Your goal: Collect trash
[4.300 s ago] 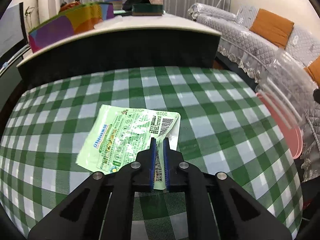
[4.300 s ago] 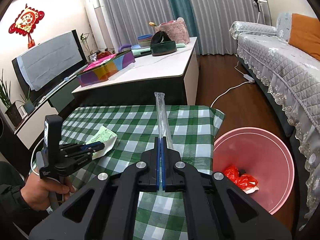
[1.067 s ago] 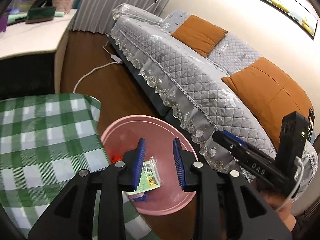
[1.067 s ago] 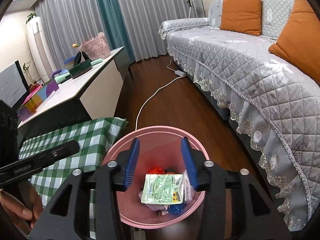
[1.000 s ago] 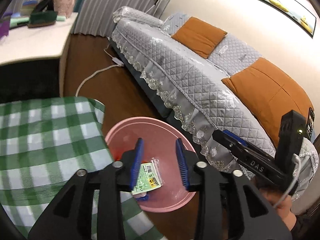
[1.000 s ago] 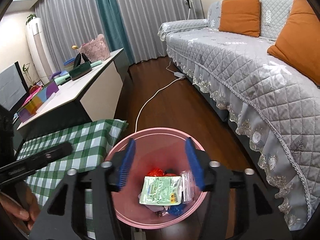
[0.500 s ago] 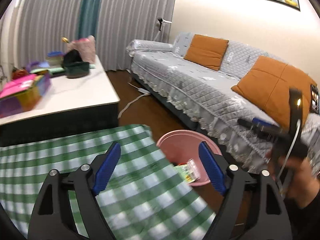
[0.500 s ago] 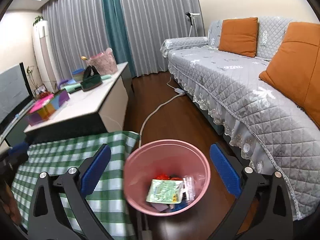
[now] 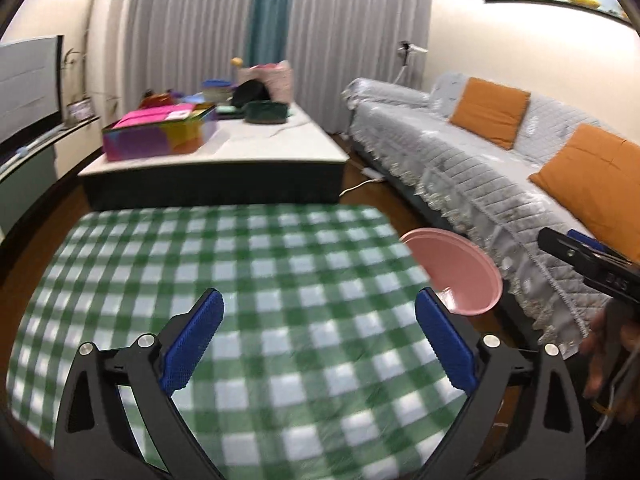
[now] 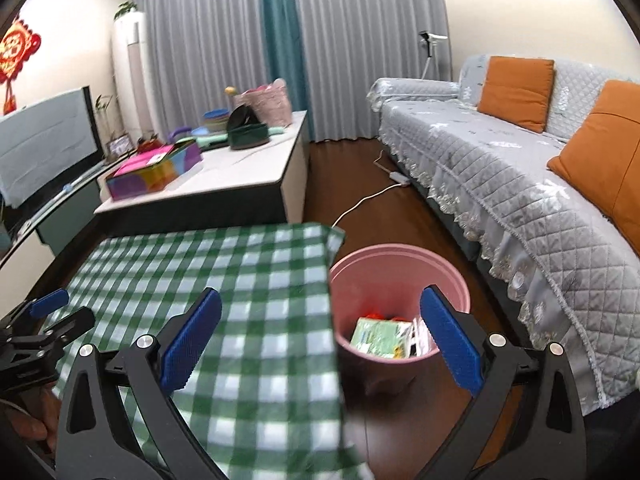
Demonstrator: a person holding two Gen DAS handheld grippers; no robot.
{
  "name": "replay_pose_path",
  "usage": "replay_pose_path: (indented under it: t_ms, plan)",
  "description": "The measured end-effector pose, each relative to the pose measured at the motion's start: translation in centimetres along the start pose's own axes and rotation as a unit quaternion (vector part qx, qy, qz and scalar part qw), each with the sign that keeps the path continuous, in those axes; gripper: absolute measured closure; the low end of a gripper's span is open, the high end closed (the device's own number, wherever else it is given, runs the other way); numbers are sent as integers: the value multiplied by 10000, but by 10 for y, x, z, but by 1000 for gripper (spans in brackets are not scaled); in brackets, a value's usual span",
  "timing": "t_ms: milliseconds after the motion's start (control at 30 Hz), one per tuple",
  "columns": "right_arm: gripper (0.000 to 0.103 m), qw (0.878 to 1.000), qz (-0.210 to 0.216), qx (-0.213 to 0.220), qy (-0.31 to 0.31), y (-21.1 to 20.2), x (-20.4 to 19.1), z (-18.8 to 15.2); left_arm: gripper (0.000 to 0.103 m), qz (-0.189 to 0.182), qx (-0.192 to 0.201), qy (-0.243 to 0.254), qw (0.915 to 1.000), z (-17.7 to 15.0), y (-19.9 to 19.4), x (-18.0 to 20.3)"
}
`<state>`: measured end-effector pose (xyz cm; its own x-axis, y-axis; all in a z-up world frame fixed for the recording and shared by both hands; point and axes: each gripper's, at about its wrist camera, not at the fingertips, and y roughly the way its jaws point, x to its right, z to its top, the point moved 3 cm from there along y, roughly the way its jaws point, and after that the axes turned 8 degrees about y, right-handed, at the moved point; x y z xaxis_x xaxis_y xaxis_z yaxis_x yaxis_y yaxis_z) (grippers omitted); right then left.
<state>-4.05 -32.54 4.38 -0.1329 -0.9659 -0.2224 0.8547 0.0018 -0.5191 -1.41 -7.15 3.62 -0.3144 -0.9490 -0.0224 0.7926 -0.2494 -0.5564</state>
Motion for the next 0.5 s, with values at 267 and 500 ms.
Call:
replay_pose_path:
  t_ms: [267,500]
  plan:
    - [5,9999,-71,-11,-106,-17,-26,-40,8,452,-24,-84,9989,-27,-28,-18]
    - [5,9995,-97,-54,-300,-10,-43,-54,8,699,-181,-144,9973,-47,-37,-21]
